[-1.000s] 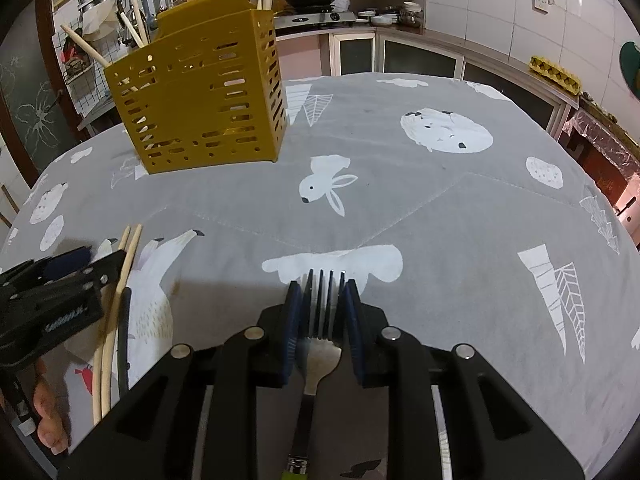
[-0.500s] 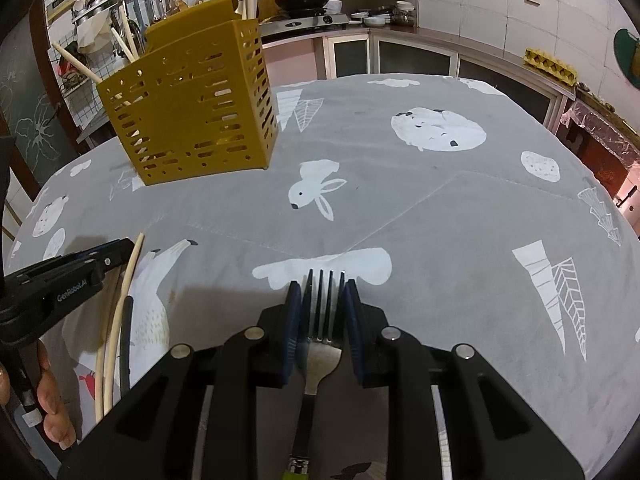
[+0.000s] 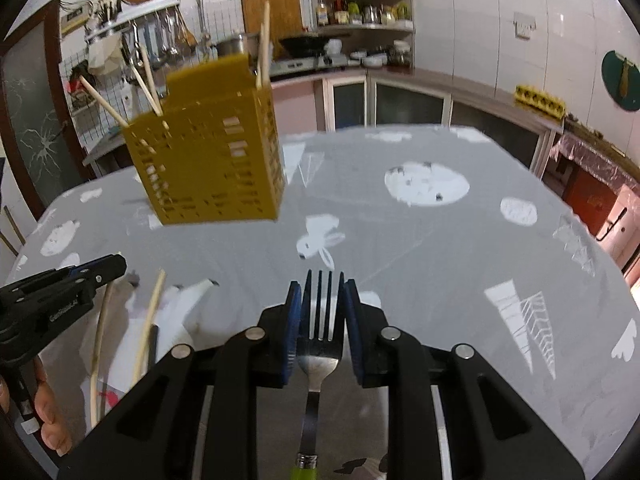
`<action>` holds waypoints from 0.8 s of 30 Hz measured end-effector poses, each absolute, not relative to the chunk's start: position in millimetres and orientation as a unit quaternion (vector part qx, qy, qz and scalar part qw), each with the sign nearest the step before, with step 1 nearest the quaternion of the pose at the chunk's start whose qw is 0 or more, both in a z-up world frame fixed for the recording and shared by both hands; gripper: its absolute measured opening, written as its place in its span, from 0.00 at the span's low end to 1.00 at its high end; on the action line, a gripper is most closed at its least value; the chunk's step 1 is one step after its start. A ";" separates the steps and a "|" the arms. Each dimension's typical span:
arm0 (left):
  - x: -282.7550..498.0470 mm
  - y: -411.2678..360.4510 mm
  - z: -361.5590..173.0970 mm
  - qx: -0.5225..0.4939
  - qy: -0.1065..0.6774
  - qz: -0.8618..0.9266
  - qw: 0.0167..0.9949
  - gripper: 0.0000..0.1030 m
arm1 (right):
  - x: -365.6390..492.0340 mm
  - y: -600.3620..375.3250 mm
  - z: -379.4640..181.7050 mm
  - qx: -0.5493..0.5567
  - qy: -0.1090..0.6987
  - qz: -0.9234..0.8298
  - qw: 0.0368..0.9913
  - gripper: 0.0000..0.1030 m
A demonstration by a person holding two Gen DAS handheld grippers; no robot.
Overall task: Organize utensils
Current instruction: 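Lift and carry the chopstick and fork over the yellow holder with both grippers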
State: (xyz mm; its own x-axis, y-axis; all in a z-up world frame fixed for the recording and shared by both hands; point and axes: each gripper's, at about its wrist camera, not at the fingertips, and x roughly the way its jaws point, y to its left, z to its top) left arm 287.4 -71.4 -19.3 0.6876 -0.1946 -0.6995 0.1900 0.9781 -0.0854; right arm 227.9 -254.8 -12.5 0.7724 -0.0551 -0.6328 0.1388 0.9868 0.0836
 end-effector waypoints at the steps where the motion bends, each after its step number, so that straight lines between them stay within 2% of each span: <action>1: 283.1 -70.3 -13.3 -0.002 0.369 -0.105 0.924 0.06 | 225.4 -254.5 -6.8 0.063 0.323 -0.053 0.943 0.22; 14: 235.8 -49.0 47.4 0.013 0.214 -0.101 0.972 0.04 | 198.4 -239.0 42.9 0.040 0.206 -0.039 0.977 0.22; 24: 237.0 -25.1 67.1 -0.027 0.184 -0.100 0.977 0.04 | 197.2 -221.8 59.9 0.016 0.157 -0.029 0.987 0.22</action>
State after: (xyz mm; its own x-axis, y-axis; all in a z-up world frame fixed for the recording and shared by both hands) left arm 237.0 -25.1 67.1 0.9123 -0.2044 -0.3549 0.1848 0.9788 -0.0885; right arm 197.2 -221.8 59.9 0.9489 -0.0513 -0.3114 0.0615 0.9978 0.0229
